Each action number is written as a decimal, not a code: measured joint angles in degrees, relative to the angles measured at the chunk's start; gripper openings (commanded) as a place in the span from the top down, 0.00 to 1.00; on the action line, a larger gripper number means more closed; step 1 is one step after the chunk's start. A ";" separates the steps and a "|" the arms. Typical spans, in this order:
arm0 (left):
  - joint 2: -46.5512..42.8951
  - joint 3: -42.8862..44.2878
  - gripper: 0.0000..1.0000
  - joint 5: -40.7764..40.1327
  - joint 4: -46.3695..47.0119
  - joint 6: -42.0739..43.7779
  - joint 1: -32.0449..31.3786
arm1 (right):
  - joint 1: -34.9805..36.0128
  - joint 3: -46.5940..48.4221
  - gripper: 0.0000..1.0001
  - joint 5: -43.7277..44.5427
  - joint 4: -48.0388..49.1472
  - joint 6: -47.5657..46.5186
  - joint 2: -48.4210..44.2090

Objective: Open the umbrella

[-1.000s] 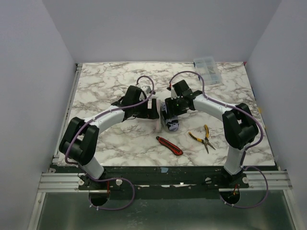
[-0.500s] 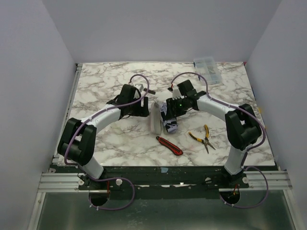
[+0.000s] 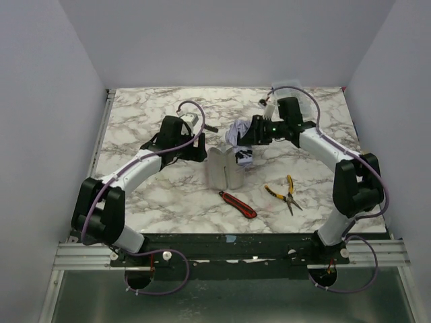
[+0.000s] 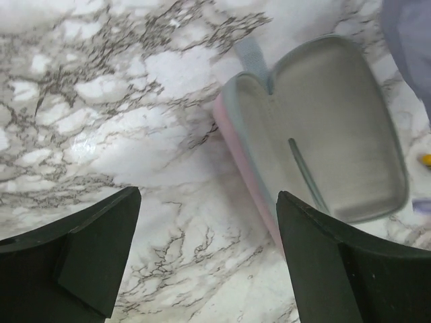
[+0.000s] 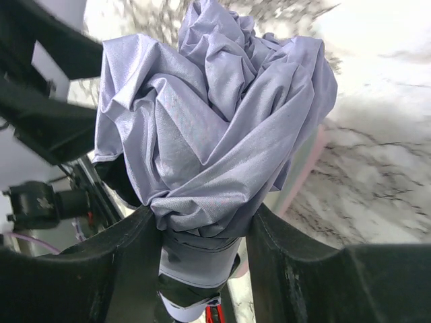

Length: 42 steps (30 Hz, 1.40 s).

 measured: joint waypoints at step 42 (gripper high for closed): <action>25.59 24.50 0.44 -17.49 -38.75 47.74 12.68 | -17.66 1.07 1.00 -1.07 -4.50 0.24 -4.94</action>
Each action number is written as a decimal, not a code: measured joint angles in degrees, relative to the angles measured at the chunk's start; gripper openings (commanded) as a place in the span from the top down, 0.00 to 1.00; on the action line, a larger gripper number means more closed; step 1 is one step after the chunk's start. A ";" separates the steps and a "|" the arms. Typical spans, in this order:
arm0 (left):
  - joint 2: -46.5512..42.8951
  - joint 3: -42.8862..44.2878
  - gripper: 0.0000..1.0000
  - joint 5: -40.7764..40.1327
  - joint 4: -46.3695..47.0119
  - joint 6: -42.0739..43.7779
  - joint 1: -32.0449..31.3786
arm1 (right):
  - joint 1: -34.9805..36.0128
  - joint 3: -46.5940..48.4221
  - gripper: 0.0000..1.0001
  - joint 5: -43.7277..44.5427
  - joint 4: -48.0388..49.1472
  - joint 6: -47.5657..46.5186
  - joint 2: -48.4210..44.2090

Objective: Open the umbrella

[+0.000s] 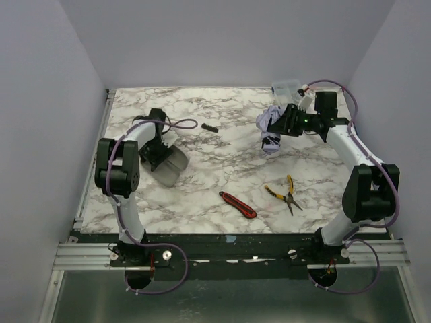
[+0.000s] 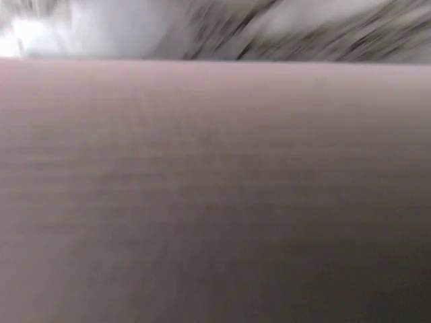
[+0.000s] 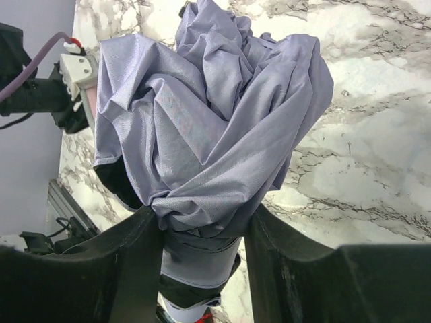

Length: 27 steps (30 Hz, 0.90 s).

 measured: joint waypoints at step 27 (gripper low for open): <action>-26.47 16.74 0.02 19.54 -6.80 -2.21 20.52 | 2.12 0.09 1.00 -6.73 2.19 -1.40 0.11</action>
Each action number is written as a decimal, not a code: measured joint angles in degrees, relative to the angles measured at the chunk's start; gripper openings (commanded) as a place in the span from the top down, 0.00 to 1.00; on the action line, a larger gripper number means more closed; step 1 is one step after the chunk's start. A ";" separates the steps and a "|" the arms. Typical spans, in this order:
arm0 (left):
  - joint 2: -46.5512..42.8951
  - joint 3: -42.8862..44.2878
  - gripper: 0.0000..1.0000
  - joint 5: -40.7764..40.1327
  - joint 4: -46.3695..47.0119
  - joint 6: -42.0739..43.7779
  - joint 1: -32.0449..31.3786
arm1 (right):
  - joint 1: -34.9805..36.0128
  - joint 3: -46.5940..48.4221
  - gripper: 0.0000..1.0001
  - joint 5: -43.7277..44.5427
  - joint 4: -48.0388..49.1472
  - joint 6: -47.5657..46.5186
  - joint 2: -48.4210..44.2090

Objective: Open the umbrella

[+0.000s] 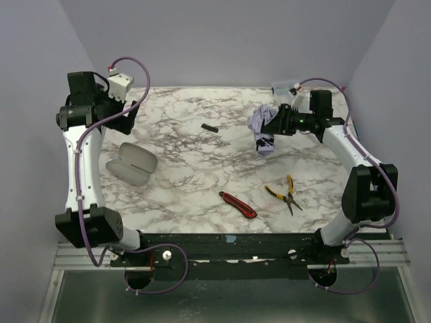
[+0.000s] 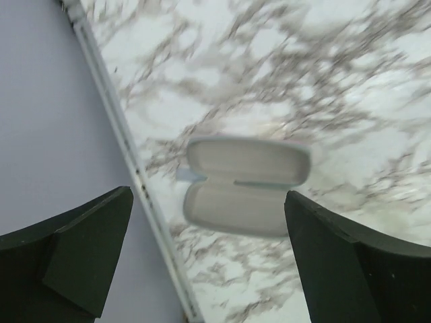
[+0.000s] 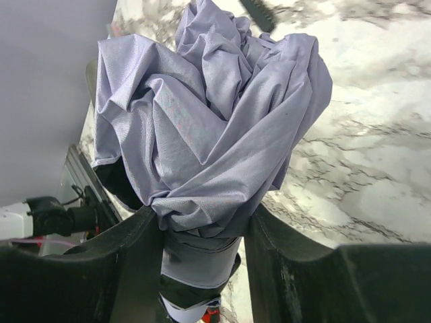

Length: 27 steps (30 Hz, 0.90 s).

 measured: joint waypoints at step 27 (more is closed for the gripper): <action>-27.74 -35.80 0.04 38.99 39.43 -44.76 -28.79 | 17.44 -0.39 1.00 -7.41 18.16 4.70 -13.49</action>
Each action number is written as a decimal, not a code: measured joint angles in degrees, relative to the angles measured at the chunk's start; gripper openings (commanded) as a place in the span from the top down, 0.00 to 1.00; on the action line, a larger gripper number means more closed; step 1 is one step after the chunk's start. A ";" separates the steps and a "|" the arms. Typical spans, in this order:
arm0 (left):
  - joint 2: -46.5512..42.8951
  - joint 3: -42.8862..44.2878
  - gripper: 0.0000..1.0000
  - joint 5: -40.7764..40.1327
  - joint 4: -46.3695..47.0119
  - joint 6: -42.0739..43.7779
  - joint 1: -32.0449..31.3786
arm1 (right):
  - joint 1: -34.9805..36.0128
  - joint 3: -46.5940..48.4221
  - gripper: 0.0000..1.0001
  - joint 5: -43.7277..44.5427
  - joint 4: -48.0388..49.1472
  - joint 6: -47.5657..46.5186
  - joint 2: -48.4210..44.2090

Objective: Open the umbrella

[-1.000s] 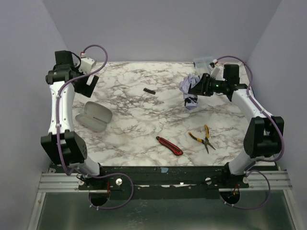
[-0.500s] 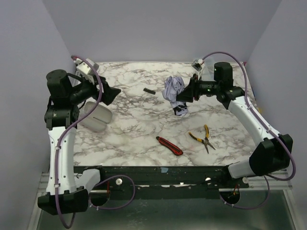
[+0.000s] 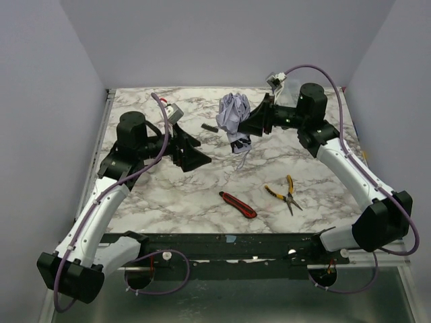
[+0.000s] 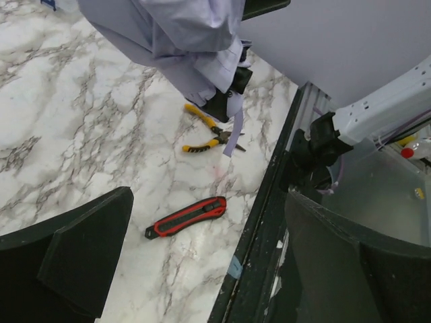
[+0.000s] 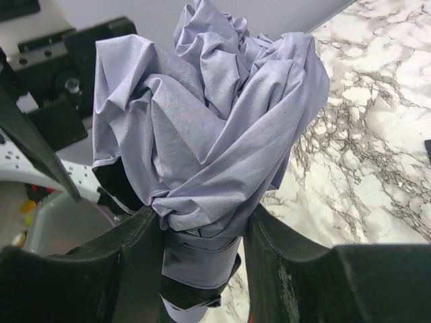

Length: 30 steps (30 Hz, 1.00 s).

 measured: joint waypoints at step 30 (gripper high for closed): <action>10.67 -1.09 1.00 -14.86 19.56 -10.34 -14.05 | 0.35 2.16 1.00 20.94 11.47 27.30 1.51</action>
